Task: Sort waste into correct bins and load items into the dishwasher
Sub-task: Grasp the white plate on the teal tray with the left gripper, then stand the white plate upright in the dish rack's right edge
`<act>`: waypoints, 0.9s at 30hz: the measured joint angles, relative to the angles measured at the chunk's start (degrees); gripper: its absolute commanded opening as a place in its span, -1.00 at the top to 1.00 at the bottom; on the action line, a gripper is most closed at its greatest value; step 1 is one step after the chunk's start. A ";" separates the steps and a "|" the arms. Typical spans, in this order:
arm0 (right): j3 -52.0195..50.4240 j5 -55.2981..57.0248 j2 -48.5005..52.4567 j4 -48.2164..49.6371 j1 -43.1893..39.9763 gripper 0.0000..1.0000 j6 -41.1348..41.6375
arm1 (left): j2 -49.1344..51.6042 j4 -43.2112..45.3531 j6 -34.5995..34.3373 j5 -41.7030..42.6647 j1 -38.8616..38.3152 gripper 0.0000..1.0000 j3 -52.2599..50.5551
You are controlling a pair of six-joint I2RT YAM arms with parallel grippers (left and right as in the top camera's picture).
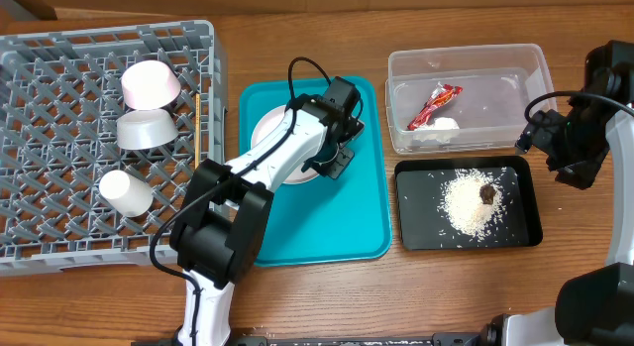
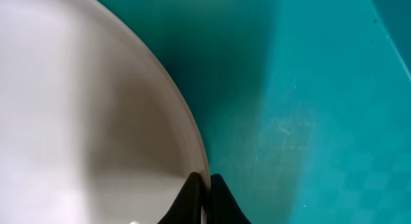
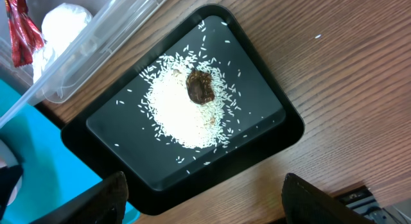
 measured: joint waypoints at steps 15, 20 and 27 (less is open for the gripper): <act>0.00 0.00 0.00 -0.04 0.00 -0.57 0.04 | -17.73 -9.68 -10.21 3.41 12.04 0.92 20.24; 0.00 0.00 0.00 -0.04 0.00 -0.57 0.02 | -18.32 -11.28 -10.29 20.83 26.67 0.92 20.52; 0.00 0.00 0.00 -0.04 0.00 -0.57 0.04 | -10.69 -11.91 -8.85 40.74 38.80 0.92 20.52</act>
